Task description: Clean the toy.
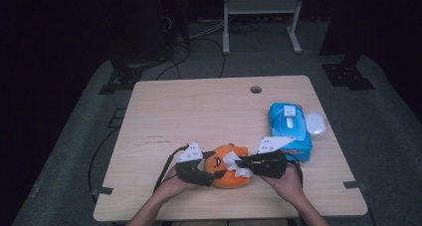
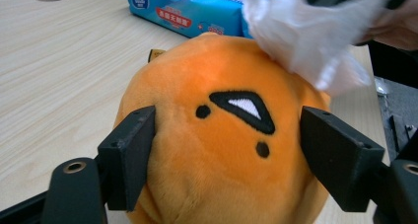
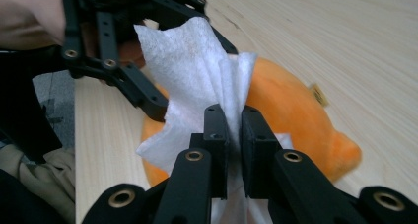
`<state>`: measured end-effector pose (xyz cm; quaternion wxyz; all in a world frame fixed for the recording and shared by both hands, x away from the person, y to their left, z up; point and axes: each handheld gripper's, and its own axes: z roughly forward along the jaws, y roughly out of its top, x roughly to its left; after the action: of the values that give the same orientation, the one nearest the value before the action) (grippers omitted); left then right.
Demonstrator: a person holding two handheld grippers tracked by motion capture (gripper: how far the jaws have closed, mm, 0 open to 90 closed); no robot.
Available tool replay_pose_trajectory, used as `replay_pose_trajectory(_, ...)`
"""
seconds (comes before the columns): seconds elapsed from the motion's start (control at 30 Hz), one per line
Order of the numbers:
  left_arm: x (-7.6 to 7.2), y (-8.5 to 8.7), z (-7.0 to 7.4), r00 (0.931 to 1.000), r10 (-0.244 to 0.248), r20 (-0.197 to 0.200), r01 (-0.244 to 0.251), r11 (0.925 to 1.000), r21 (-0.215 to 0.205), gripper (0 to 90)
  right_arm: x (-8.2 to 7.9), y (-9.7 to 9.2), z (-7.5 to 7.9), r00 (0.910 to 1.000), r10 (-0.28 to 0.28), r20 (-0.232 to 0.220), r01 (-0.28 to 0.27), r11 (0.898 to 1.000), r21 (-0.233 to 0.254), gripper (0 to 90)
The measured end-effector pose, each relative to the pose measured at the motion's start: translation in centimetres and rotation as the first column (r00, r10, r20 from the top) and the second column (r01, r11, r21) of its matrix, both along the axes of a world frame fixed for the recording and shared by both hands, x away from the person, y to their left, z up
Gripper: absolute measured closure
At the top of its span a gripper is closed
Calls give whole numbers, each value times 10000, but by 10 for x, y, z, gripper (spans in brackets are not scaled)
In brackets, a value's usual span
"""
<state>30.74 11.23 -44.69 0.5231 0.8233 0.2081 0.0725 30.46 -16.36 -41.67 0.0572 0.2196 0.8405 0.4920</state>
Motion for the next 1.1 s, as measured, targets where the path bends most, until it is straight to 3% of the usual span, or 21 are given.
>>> replay_pose_trajectory(0.27,0,1,-1,9998,-183,96,184,9998,-99,241,10,-19,-7,9959,-864,-251,855,9958,-335,821)
replay_pose_trajectory(0.4,0,1,-1,9999,-131,79,132,9999,-83,241,8,-18,-4,9948,-1004,-151,998,9943,-380,820)
replay_pose_trajectory(0.5,0,1,-2,10000,-26,47,27,9999,-162,241,4,-14,0,9963,-858,-17,858,9962,-176,820)
replay_pose_trajectory(0.53,0,-1,-3,10000,32,40,-31,9998,-174,241,-3,-5,5,9990,-420,120,418,9990,170,819)
replay_pose_trajectory(0.63,0,-1,-3,10000,6,88,-4,9999,-132,241,-8,6,6,9990,-113,424,120,9998,-170,819)
replay_pose_trajectory(0.7,0,0,-3,10000,-12,71,13,9999,-166,242,-6,5,2,9993,-150,337,157,9997,-194,820)
replay_pose_trajectory(0.83,2,1,-3,9999,-43,-92,40,9993,-370,242,7,-13,-4,9958,-912,25,913,9951,-390,820)
replay_pose_trajectory(0.93,1,-1,-3,10000,5,-25,-6,9995,-302,242,8,-19,-3,9935,-1135,-2,1134,9930,-333,820)
replay_pose_trajectory(1.0,0,-4,-2,10000,38,9,-37,9995,-326,242,4,-14,1,9950,-991,103,992,9949,-157,819)
replay_pose_trajectory(1.1,-1,-7,-3,10000,-7,74,9,9994,-338,239,-4,1,6,9989,-328,347,326,9994,79,817)
